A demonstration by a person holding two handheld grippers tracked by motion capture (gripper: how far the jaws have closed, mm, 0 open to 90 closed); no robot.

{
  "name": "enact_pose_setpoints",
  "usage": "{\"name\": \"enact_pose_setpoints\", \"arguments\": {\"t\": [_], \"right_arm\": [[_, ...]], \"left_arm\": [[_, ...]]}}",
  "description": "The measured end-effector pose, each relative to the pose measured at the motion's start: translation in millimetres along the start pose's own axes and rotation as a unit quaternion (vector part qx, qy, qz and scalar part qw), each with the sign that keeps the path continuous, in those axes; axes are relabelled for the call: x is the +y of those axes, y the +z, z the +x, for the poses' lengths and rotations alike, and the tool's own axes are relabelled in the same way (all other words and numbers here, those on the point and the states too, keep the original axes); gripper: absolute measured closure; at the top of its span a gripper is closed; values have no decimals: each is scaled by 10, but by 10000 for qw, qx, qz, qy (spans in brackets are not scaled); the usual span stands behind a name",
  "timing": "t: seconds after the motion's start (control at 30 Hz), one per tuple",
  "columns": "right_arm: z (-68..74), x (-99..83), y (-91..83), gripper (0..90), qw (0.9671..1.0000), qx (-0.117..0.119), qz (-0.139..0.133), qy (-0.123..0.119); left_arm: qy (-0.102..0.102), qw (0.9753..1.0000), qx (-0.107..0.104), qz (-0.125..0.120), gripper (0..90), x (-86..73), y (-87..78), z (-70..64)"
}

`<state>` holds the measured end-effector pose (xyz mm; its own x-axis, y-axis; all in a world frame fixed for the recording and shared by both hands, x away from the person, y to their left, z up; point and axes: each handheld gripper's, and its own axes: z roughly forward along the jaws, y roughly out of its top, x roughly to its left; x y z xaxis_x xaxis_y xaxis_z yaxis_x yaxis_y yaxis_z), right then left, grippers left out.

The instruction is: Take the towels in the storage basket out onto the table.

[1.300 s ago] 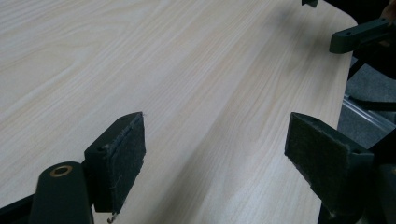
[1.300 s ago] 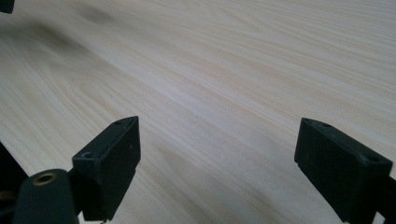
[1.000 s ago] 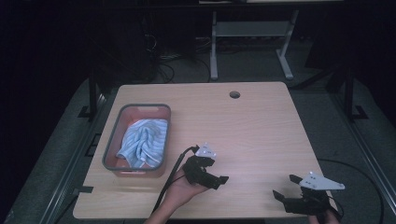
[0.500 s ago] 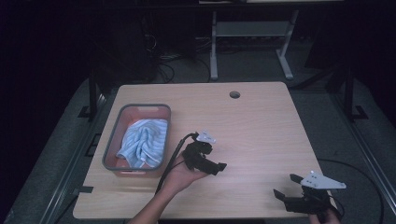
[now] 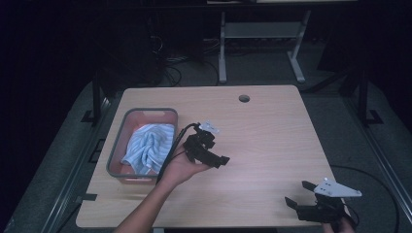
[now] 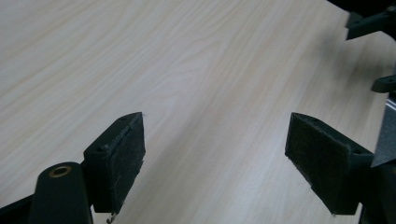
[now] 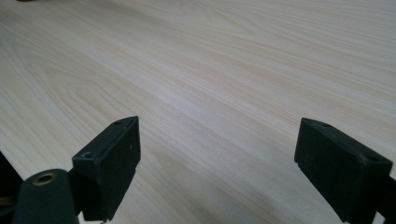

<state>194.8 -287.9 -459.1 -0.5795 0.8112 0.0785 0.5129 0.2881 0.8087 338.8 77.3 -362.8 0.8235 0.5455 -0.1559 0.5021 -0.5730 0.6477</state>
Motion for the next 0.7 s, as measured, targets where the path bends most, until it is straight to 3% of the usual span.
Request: {"name": "enact_pose_setpoints", "arguments": {"t": [0.2, 0.37, 0.7], "right_arm": [[-20, -11, -26, 137, 10000, -10, -55, 78], [2, 2, -19, 137, 10000, 14, -43, -19], [8, 4, -16, 137, 10000, 14, -36, -27]], "left_arm": [[-205, 9997, 102, -78, 200, 11, -183, 213], [-400, 9991, 142, -25, 196, -31, -269, 379], [-561, 9982, 230, -31, 196, -75, -436, 510]]}}
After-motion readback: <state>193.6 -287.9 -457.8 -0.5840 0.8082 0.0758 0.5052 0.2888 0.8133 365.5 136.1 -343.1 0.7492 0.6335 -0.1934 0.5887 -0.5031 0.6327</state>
